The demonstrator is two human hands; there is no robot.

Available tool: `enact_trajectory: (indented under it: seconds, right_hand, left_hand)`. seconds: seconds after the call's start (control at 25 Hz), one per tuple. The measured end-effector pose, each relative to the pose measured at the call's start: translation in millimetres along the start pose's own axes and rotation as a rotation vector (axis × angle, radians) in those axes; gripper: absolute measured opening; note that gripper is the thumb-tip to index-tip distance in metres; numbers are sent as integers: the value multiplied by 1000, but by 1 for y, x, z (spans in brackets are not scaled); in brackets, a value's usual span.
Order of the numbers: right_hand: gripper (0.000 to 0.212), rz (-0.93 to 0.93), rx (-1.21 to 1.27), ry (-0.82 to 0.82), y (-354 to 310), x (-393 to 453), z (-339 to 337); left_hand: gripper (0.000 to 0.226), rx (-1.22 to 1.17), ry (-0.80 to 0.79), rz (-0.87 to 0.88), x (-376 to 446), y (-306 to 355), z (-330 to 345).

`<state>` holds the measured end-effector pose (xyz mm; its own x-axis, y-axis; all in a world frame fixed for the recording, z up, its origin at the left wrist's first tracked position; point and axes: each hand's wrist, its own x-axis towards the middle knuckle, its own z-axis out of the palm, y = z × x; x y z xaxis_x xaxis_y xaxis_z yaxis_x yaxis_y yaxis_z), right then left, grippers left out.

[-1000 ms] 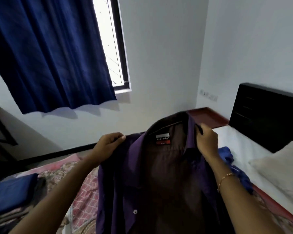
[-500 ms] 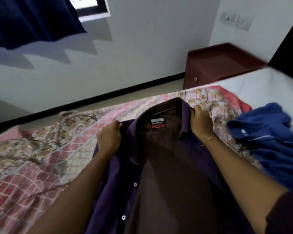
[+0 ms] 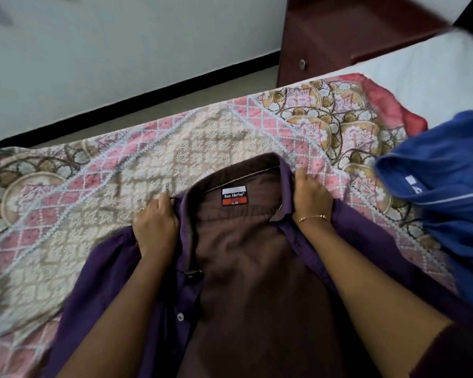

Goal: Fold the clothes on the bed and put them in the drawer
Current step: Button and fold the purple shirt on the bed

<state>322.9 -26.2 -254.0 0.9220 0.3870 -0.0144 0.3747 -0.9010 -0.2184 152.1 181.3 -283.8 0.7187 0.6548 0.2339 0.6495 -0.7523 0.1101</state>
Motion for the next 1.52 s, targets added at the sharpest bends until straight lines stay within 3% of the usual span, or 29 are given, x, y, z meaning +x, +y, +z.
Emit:
enact_trajectory:
  seconds: [0.16,0.32,0.48,0.72,0.8,0.92,0.96,1.0,1.12,1.24,1.32,1.44,1.52]
  right_hand:
    - [71,-53,19,119,-4,6,8]
    - [33,-81,-72,58,-4,8,10]
    - [30,4,-187,201,-3,18,10]
    - [40,37,-124,79,-8,12,12]
    - [43,54,-21,199,-13,-4,11]
    - [22,108,168,615,-19,-53,11]
    - [19,79,212,674,-21,-71,11]
    - [23,43,226,643,-23,-86,13]
    - [37,80,65,296,-30,-105,13]
    - [41,142,-85,200,-38,-100,10]
    - [44,174,-89,174,-48,-94,10]
    - [48,335,25,166,-60,-83,13]
    - [36,437,183,250,-67,-77,11]
  left_hand:
    - [23,30,9,-2,8,1,7]
    - [21,-15,60,7,8,1,16]
    - [26,-116,102,28,19,6,19]
    - [29,-211,129,65,18,-2,24]
    - [30,-266,99,28,17,-3,22]
    - [26,-510,51,-37,12,-5,8]
    - [28,-605,59,-24,3,-6,-3]
    - [30,-642,109,25,-12,-7,-15]
    - [24,-595,278,317,-64,-6,-47]
    - [21,-489,79,545,-82,-6,-58]
    - [17,-498,-99,464,-84,-8,-52]
    - [48,-670,-80,433,-91,-8,-46]
    - [59,-741,-126,356,-90,-5,-47]
